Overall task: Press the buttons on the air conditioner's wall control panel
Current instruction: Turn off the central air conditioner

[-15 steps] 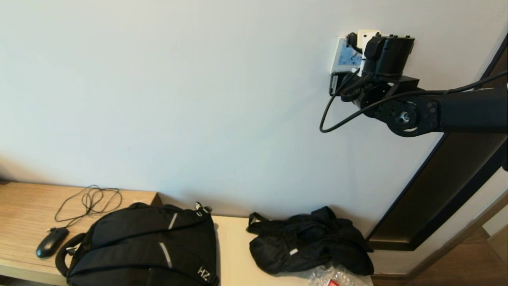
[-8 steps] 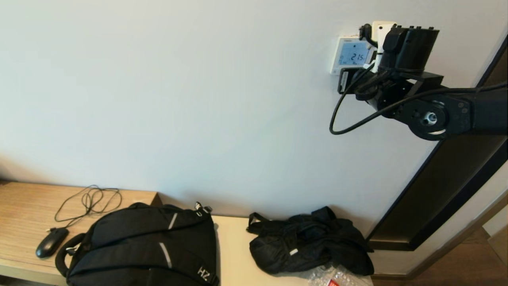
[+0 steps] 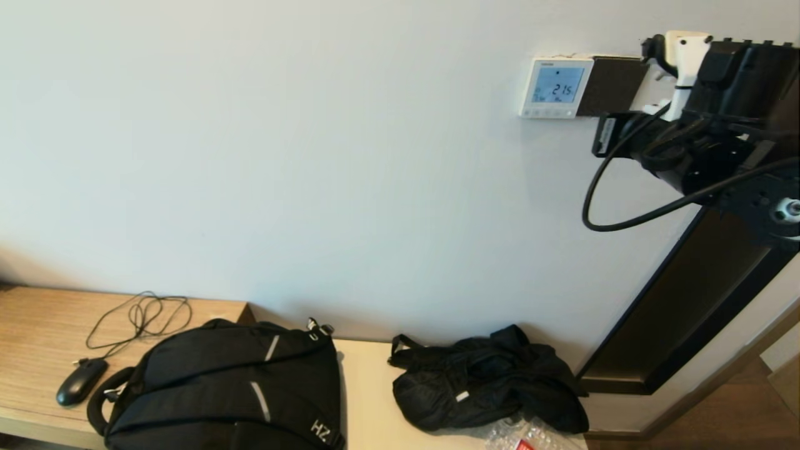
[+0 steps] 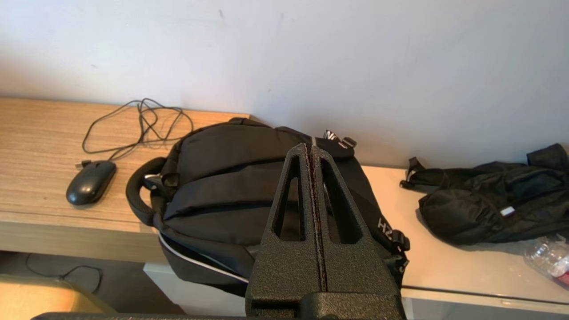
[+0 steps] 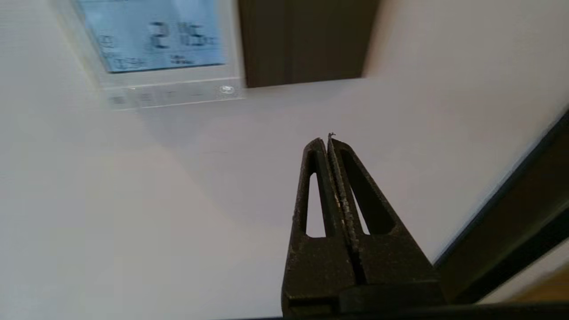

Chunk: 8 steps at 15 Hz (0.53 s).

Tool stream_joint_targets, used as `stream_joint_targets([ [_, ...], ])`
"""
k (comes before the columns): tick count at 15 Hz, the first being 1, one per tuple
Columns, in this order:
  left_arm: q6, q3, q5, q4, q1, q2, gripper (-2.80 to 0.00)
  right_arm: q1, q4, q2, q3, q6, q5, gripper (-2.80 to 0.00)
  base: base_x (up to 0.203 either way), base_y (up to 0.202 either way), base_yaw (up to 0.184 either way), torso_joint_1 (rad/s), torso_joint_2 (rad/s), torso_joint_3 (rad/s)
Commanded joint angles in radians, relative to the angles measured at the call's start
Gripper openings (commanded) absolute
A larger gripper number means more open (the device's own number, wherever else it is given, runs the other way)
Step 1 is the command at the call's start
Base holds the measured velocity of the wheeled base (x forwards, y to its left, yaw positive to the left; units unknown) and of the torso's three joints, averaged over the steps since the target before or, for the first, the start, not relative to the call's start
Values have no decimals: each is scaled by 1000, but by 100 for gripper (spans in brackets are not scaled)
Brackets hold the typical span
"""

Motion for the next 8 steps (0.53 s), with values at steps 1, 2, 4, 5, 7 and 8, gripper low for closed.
stream_joint_targets([
  [1, 0, 1, 0, 0, 0, 0, -280, -29, -2, -85, 69, 1, -1, -280, 0, 0, 0, 0, 0, 0],
  [2, 0, 0, 0, 0, 0, 0, -280, -37, -2, -123, 108, 2, 1, -280, 0, 0, 0, 0, 0, 0],
  [4, -1, 0, 0, 0, 0, 0, -280, -66, -2, -174, 173, 5, 15, -280, 0, 0, 0, 0, 0, 0],
  [5, -1, 1, 0, 0, 0, 0, -280, -71, -2, -193, 203, 7, 22, -280, 0, 0, 0, 0, 0, 0],
  [7, 0, -1, 0, 0, 0, 0, -280, -85, -3, -232, 263, 22, 51, -280, 0, 0, 0, 0, 0, 0],
  [8, -1, 1, 0, 0, 0, 0, -280, -106, -2, -246, 292, 27, 70, -280, 0, 0, 0, 0, 0, 0],
])
